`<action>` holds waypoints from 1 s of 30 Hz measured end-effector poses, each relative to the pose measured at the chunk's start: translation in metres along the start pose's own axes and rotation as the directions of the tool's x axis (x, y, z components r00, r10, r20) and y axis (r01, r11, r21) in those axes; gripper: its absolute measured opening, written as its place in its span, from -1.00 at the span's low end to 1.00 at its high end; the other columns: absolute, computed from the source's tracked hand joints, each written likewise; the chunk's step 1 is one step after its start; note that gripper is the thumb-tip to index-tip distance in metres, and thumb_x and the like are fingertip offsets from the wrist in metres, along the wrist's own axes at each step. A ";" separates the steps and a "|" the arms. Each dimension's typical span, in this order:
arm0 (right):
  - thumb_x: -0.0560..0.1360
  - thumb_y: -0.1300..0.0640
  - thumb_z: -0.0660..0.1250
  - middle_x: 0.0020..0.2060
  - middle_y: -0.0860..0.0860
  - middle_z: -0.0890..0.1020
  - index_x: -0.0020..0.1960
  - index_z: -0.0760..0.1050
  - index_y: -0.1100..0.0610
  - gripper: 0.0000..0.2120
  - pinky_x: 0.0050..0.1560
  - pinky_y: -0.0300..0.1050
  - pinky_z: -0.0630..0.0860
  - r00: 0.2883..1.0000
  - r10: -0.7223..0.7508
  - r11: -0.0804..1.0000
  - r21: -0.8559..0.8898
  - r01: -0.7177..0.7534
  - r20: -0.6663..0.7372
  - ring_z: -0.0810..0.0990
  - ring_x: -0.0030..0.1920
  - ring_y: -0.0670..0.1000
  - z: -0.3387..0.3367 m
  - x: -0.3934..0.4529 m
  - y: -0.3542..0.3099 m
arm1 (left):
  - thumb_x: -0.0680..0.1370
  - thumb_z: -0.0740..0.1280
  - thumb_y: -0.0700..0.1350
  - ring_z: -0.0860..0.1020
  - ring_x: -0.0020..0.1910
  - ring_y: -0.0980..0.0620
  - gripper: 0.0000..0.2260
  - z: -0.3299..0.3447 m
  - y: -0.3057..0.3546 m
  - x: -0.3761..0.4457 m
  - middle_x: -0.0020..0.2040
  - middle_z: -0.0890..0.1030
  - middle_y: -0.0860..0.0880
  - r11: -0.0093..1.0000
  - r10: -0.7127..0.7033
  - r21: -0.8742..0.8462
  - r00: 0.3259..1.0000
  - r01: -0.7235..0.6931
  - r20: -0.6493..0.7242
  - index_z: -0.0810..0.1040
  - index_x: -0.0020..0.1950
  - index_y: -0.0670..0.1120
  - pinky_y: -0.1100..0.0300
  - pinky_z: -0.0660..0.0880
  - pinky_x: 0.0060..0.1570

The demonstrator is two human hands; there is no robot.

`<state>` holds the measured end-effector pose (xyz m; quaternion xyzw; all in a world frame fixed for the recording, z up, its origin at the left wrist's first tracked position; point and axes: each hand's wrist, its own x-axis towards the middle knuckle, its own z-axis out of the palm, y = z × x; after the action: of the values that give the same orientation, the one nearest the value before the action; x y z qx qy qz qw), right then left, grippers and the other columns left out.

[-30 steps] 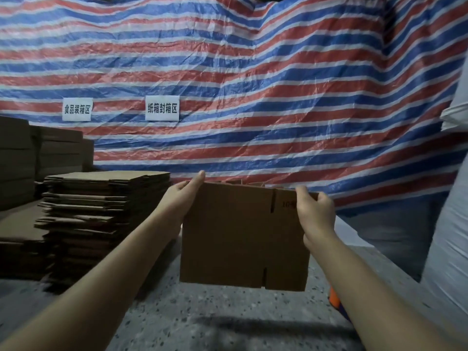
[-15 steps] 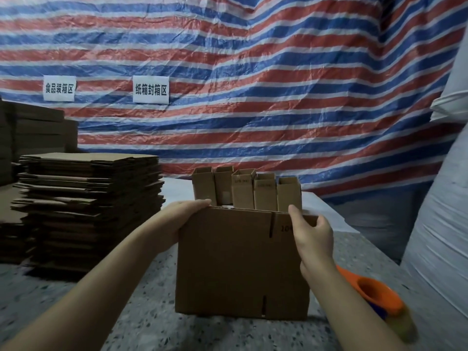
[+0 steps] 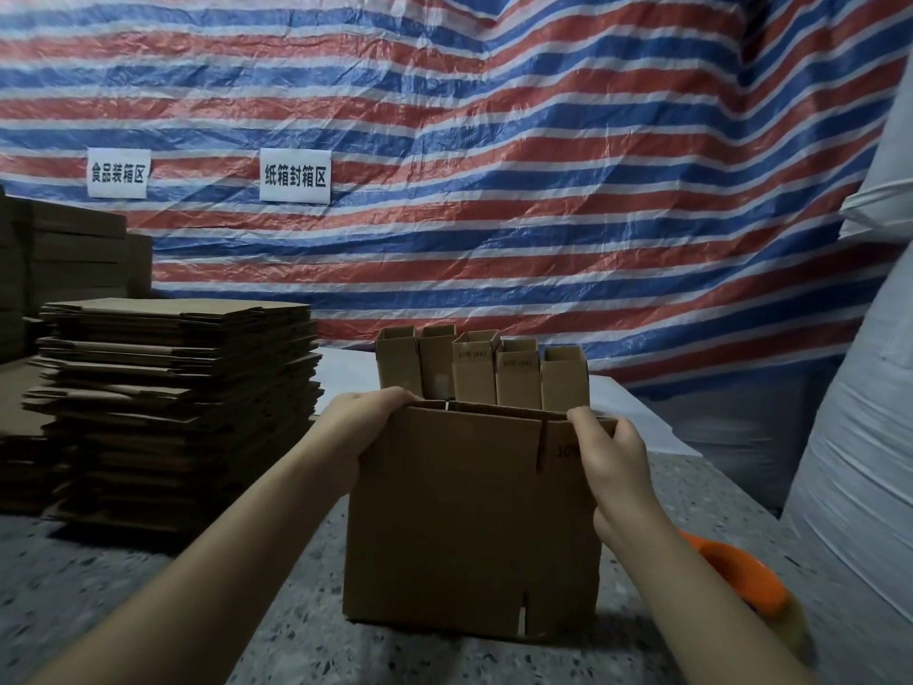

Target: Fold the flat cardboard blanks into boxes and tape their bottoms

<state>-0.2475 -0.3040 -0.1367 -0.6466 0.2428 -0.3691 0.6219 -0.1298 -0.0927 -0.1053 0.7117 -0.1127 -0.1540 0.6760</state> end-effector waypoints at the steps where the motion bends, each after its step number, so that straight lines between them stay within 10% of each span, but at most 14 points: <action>1: 0.52 -0.08 0.32 0.16 0.19 0.60 0.31 0.43 0.13 -0.56 0.27 0.35 0.48 1.000 0.002 1.000 -0.005 -0.002 0.019 0.56 0.20 0.22 -0.002 0.001 -0.001 | 0.48 0.44 -0.01 0.71 -0.29 -0.05 -0.83 0.002 0.000 -0.001 -0.23 0.72 -0.13 1.000 0.018 -0.005 1.000 -0.018 -0.002 0.71 -0.07 -0.09 0.12 0.60 -0.33; 5: 0.57 -0.03 0.26 -0.15 0.13 0.62 0.07 0.50 0.12 -0.77 0.01 0.13 0.55 0.993 -0.016 0.999 0.032 0.012 0.113 0.61 -0.06 0.12 -0.006 0.005 -0.002 | 0.58 0.34 -0.04 0.70 -0.13 -0.08 -0.89 0.008 0.003 -0.004 -0.18 0.73 -0.10 0.997 0.071 -0.015 0.997 -0.071 -0.008 0.66 0.01 0.02 -0.01 0.66 -0.10; 11: 0.62 0.00 0.12 -0.21 0.13 0.59 0.14 0.53 0.24 -0.65 -0.26 -0.10 0.51 0.946 -0.031 0.996 0.084 0.004 0.322 0.59 -0.15 0.08 -0.013 0.010 0.001 | 0.62 0.20 -0.19 0.62 -0.42 0.06 -0.84 0.010 0.006 -0.009 -0.34 0.65 -0.09 0.991 -0.008 -0.131 0.982 0.033 0.187 0.56 -0.04 -0.02 0.16 0.60 -0.37; 18: 0.66 -0.02 0.06 -0.05 0.14 0.70 0.24 0.57 0.11 -0.62 -0.07 0.02 0.52 0.918 -0.064 0.989 0.147 0.006 0.392 0.64 0.04 0.14 -0.027 0.013 0.005 | 0.47 0.30 0.00 0.59 -0.32 0.04 -0.73 0.005 -0.010 -0.009 -0.23 0.63 -0.09 0.981 0.003 -0.180 0.913 0.077 0.408 0.63 0.10 -0.05 0.15 0.50 -0.23; 30: 0.64 -0.08 0.06 0.09 0.15 0.70 0.27 0.56 0.01 -0.61 -0.17 -0.06 0.65 0.907 -0.053 0.977 0.211 -0.040 0.417 0.71 0.03 0.12 -0.017 0.012 0.008 | 0.58 0.18 0.01 0.53 -0.50 0.03 -0.76 0.027 -0.018 -0.016 -0.45 0.56 -0.05 0.958 0.026 -0.285 0.985 0.025 0.173 0.49 -0.12 -0.13 0.24 0.45 -0.42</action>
<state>-0.2525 -0.3252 -0.1433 -0.6406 0.0597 -0.2473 0.7245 -0.1555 -0.1105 -0.1228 0.5901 -0.1483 -0.2304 0.7594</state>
